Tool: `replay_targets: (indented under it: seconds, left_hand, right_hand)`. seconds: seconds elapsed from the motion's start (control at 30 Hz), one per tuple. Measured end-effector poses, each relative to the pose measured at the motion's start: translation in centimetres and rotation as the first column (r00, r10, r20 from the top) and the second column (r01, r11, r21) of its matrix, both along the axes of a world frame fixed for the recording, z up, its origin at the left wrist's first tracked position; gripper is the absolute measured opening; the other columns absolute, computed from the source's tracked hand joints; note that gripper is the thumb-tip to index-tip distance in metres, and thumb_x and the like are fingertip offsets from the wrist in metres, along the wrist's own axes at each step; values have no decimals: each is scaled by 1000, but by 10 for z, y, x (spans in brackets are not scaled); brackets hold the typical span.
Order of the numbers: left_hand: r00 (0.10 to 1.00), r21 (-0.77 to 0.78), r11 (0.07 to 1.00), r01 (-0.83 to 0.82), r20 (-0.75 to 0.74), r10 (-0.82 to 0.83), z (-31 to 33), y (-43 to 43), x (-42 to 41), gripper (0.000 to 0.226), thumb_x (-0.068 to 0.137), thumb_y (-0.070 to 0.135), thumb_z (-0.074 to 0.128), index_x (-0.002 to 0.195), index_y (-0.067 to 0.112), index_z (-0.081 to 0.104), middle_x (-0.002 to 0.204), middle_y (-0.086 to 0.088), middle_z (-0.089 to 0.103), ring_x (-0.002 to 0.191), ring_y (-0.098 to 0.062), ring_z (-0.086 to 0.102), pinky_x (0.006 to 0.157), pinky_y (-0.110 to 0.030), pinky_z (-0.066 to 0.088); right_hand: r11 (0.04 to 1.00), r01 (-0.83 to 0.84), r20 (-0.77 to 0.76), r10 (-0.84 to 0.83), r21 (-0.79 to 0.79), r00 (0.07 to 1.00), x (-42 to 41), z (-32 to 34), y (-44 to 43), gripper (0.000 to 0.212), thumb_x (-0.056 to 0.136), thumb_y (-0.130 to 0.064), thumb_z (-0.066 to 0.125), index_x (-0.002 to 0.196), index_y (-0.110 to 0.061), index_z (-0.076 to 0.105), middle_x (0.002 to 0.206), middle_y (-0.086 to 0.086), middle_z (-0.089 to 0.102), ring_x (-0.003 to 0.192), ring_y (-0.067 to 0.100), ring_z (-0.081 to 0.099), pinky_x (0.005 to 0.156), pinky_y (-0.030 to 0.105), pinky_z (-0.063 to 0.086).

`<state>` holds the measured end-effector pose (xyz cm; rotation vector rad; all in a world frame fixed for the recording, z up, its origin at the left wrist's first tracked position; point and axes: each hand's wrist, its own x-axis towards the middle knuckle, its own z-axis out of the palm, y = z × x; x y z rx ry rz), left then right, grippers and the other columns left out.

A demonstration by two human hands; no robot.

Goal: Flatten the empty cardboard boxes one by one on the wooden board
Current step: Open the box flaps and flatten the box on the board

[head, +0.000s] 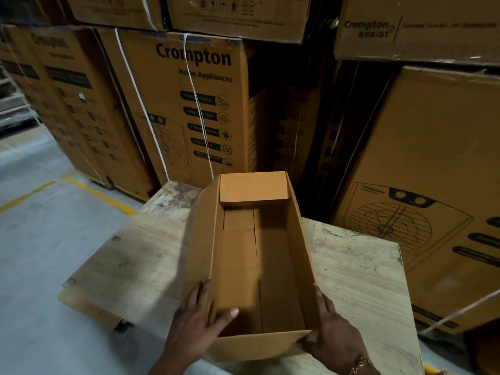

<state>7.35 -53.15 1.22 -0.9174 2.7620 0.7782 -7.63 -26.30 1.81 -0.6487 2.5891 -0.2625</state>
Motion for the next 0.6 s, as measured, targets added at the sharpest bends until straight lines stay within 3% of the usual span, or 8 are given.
replay_targets:
  seconds: [0.1, 0.17, 0.27, 0.37, 0.43, 0.47, 0.53, 0.6]
  left_hand:
    - [999, -42, 999, 4, 47, -2, -3, -25, -38, 117, 69, 95, 25, 155, 28, -18, 166, 3, -9, 151, -23, 15, 119, -45, 23]
    - [999, -70, 997, 14, 39, -11, -5, -40, -69, 109, 82, 82, 37, 156, 22, -17, 166, -1, -13, 152, -24, 8, 120, -43, 19]
    - [1000, -92, 996, 18, 9, -17, -6, -67, -121, 106, 87, 73, 46, 157, 19, -13, 165, -5, -13, 152, -27, 3, 120, -44, 18]
    - [1000, -67, 997, -26, -11, 25, -7, -91, -166, 104, 89, 65, 53, 157, 19, -11, 166, -6, -8, 152, -30, 9, 118, -46, 26]
    - [997, -27, 997, -66, -50, 65, -8, -98, -183, 101, 92, 51, 58, 156, 18, -11, 166, -5, -3, 150, -30, 19, 112, -44, 36]
    - [994, -26, 997, -76, -76, 74, -8, -98, -187, 99, 92, 41, 61, 156, 18, -11, 167, -4, 1, 148, -28, 26, 108, -40, 40]
    - [992, -61, 995, -79, -104, 73, -11, -97, -187, 99, 90, 25, 63, 157, 17, -9, 166, -2, 9, 141, -23, 39, 99, -32, 47]
    - [992, -72, 994, -85, -103, 78, -15, -99, -187, 102, 87, 20, 66, 157, 17, -8, 166, 1, 11, 133, -19, 48, 92, -29, 50]
  right_hand:
    - [994, -62, 59, 56, 93, 997, -9, 17, -8, 133, 64, -72, 69, 150, -29, -23, 156, -7, 28, 113, 13, 61, 93, 35, 54]
    - [980, -95, 124, 74, 174, 990, -21, 39, -14, 133, 60, -87, 59, 152, -26, -15, 152, -4, 35, 116, 15, 60, 96, 35, 52]
    - [964, -103, 133, 72, 245, 989, -52, 63, -33, 116, 57, -93, 53, 148, -28, 21, 128, -8, 48, 109, 16, 58, 88, 31, 51]
    - [999, -48, 19, 48, 23, 999, -92, 57, -71, 78, 75, -78, 56, 135, -30, 45, 117, -10, 51, 105, 15, 56, 81, 30, 51]
    - [950, 129, 256, -54, -286, 965, -120, 42, -104, 61, 84, -65, 60, 132, -31, 49, 123, -13, 53, 111, 13, 54, 78, 22, 45]
    - [896, 254, 415, -88, -365, 906, -135, 31, -122, 54, 85, -60, 64, 130, -31, 53, 125, -12, 55, 113, 12, 54, 79, 20, 43]
    - [790, 455, 590, -151, -410, 793, -166, 0, -157, 55, 76, -59, 75, 121, -31, 59, 125, -5, 62, 112, 14, 58, 89, 29, 47]
    - [731, 559, 650, -209, -392, 730, -195, -29, -187, 56, 75, -51, 79, 122, -29, 59, 123, 3, 64, 109, 19, 60, 91, 35, 49]
